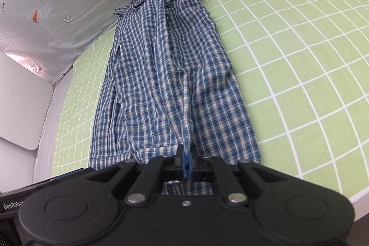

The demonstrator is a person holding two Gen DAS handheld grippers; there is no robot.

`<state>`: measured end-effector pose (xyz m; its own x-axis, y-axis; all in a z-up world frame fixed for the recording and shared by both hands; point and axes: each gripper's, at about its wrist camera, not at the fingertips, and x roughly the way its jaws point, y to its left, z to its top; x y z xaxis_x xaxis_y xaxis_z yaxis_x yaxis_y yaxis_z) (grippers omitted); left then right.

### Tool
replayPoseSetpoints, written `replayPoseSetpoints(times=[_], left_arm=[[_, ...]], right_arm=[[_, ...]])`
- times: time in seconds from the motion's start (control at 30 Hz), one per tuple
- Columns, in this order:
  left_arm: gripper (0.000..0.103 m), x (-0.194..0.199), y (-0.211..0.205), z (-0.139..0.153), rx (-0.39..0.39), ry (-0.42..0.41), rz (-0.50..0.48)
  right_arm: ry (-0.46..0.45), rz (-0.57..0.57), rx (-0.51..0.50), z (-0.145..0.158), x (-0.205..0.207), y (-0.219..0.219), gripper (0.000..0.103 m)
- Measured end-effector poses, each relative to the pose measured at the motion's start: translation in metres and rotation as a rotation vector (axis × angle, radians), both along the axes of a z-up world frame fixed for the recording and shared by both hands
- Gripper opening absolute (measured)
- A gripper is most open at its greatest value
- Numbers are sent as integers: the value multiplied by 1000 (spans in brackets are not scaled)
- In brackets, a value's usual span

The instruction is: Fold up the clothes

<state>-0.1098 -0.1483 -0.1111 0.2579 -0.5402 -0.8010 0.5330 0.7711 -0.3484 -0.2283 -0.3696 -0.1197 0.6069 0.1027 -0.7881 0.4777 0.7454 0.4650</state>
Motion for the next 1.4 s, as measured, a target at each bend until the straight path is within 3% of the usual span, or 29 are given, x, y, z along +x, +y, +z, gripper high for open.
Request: replayPoseSetpoints(times=[0.17, 0.43, 0.67, 1.13, 1.2, 1.23, 1.3, 1.37, 1.4], left_arm=[[75, 0, 16, -6, 62, -20, 55], [75, 4, 40, -16, 156, -45, 110], [75, -3, 41, -26, 216, -55, 70], [73, -13, 53, -38, 194, 22, 76], [62, -17, 51, -38, 190, 24, 73], [60, -19, 51, -38, 187, 19, 70], [31, -19, 52, -37, 165, 28, 73], [12, -17, 55, -37, 117, 67, 96], [8, -16, 56, -34, 89, 81, 110]], right_arm=[[39, 10, -40, -4, -5, 3, 6], [76, 17, -259, 7, -15, 7, 29], [128, -9, -258, -1, -30, 3, 38], [137, 15, -212, -7, -45, 14, 39], [135, 26, -203, -7, -45, 15, 31], [135, 32, -197, -8, -46, 15, 22], [125, 35, -169, -9, -47, 14, 3], [105, 27, -153, -7, -49, 13, 3], [94, 25, -150, -6, -50, 12, 2]])
